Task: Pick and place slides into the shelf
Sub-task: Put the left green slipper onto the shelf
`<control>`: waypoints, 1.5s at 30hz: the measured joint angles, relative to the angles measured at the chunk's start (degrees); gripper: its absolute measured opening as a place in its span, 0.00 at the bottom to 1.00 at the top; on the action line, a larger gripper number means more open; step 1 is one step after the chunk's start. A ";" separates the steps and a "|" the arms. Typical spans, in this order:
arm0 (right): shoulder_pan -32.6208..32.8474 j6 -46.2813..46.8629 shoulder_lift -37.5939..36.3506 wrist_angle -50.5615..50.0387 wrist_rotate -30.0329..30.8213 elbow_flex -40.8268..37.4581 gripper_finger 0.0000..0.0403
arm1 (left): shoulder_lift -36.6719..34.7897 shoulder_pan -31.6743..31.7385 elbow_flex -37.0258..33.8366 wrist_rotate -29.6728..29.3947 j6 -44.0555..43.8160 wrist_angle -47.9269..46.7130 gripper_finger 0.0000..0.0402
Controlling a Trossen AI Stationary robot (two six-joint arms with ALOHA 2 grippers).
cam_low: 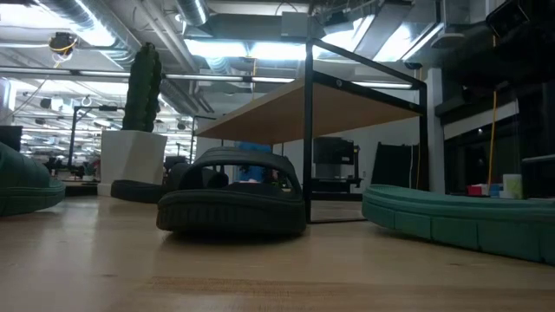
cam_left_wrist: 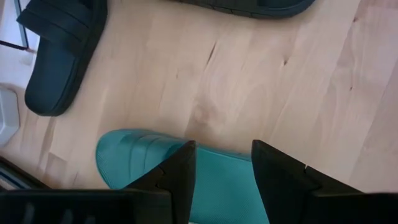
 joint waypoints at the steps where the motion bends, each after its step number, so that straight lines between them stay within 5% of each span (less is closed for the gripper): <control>1: -0.01 -0.09 0.00 -0.01 0.00 0.00 0.29 | 0.00 0.25 0.00 0.00 0.06 0.02 0.37; 34: 0.00 -1.46 0.00 0.04 -0.01 0.00 0.29 | -0.02 -0.87 0.00 -2.43 -3.23 -1.01 0.37; 45: 0.00 -1.48 -0.02 0.07 -0.01 0.00 0.29 | 0.02 -0.40 0.00 1.00 -7.49 -4.41 0.40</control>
